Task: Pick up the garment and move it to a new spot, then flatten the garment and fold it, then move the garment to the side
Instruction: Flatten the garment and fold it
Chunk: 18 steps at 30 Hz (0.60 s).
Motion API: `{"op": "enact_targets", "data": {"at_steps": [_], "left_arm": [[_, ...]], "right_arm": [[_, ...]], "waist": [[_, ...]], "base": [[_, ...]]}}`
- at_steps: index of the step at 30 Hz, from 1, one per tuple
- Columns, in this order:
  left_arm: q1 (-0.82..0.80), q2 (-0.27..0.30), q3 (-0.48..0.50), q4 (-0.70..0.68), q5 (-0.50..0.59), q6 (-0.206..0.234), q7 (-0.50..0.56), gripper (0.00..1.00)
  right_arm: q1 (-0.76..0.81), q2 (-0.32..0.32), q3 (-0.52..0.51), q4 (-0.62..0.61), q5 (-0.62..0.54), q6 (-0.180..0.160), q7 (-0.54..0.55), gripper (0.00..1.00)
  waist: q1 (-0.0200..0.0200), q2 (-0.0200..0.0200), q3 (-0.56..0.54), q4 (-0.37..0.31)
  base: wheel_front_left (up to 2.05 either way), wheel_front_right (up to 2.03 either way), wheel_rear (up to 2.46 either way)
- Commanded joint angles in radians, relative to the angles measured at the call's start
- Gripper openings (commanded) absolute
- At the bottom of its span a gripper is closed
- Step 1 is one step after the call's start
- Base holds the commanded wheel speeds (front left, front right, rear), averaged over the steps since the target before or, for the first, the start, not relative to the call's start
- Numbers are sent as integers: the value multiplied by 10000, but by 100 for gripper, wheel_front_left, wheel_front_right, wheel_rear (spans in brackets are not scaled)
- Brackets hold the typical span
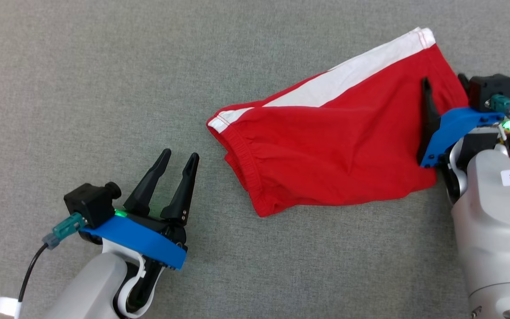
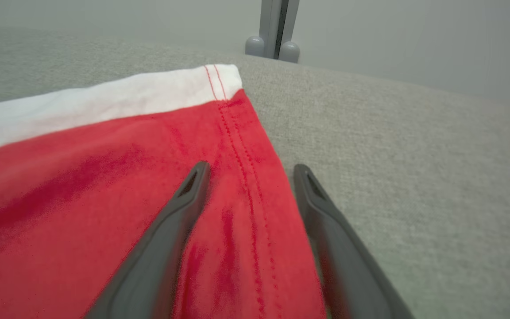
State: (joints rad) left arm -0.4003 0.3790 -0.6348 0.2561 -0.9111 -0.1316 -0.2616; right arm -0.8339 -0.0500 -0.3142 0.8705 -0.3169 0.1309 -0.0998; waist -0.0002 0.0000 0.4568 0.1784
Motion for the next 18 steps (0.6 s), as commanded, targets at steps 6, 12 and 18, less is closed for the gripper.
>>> {"op": "enact_targets", "data": {"at_steps": [6,12,18], "left_arm": [[513,-175,434,178,505,17,-42,100],[1251,-470,1120,583,1340,18,-42,100],[2355,-868,1750,966,2140,18,-42,100]], "right_arm": [[972,-18,-12,947,913,-6,-30,0],[1613,-27,-134,1236,1934,-5,-1169,0],[2908,-24,124,1395,2963,-3,-1586,0]], "waist": [[2,0,-776,-216],[2,0,-1956,-490],[2,0,-3185,-822]], "base": [[0,0,0],[0,0,0],[0,0,0]]}}
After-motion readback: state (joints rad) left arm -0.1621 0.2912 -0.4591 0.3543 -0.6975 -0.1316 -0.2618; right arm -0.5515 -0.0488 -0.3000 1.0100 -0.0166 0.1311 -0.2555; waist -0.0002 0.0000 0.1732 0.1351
